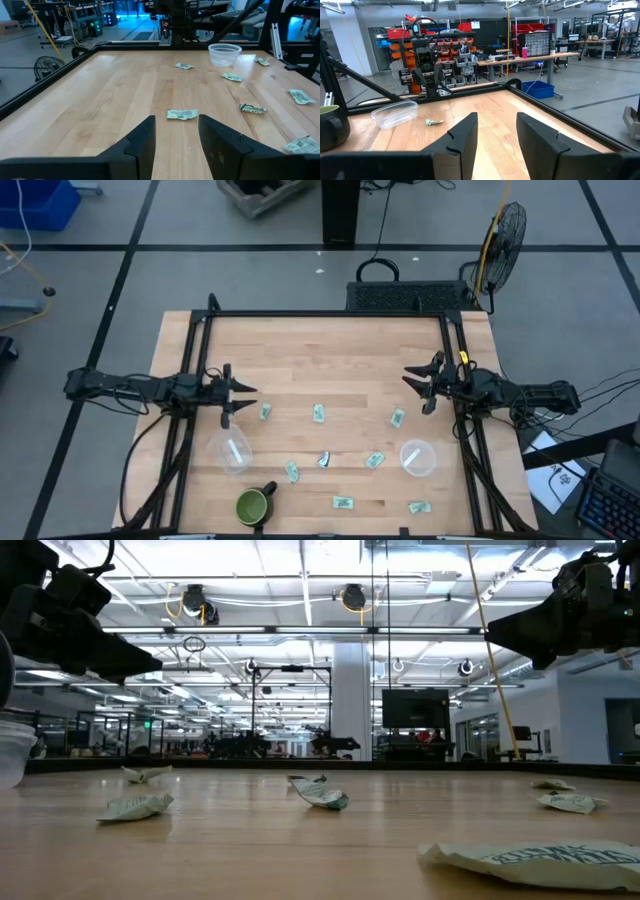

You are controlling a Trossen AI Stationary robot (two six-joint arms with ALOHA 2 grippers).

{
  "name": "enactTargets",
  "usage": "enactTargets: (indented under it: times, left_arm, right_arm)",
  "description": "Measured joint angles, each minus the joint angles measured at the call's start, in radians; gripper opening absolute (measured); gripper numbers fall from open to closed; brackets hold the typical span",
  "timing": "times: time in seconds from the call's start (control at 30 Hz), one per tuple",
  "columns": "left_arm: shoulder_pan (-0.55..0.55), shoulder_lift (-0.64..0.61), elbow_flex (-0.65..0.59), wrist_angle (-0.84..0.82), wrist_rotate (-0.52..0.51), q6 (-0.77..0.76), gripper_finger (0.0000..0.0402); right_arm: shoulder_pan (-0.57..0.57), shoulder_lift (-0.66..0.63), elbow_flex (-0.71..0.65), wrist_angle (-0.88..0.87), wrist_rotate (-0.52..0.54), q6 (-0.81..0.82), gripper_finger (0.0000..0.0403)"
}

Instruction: Pick and place items into bin

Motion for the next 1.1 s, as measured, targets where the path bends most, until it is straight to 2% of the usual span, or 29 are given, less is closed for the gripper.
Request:
enactTargets:
  times: [0.33, 0.47, 0.57, 1.1]
  left_arm:
    - [0.0, 0.0, 0.0, 0.002, -0.002, 0.0, 0.0154]
    - [0.001, -0.001, 0.0, 0.077, -0.099, 0.003, 0.0154]
    - [0.001, 0.0, 0.0, 0.092, -0.133, 0.006, 0.0154]
    - [0.002, 0.0, 0.0, 0.206, -0.164, -0.019, 0.0154]
  right_arm:
    - [0.0, 0.0, 0.0, 0.0, 0.0, 0.0, 0.013]
    - [0.0, 0.0, 0.0, 0.0, 0.0, 0.0, 0.013]
    - [0.0, 0.0, 0.0, 0.0, 0.0, 0.0, 0.013]
    - [0.0, 0.0, 0.0, 0.0, 0.0, 0.0, 0.013]
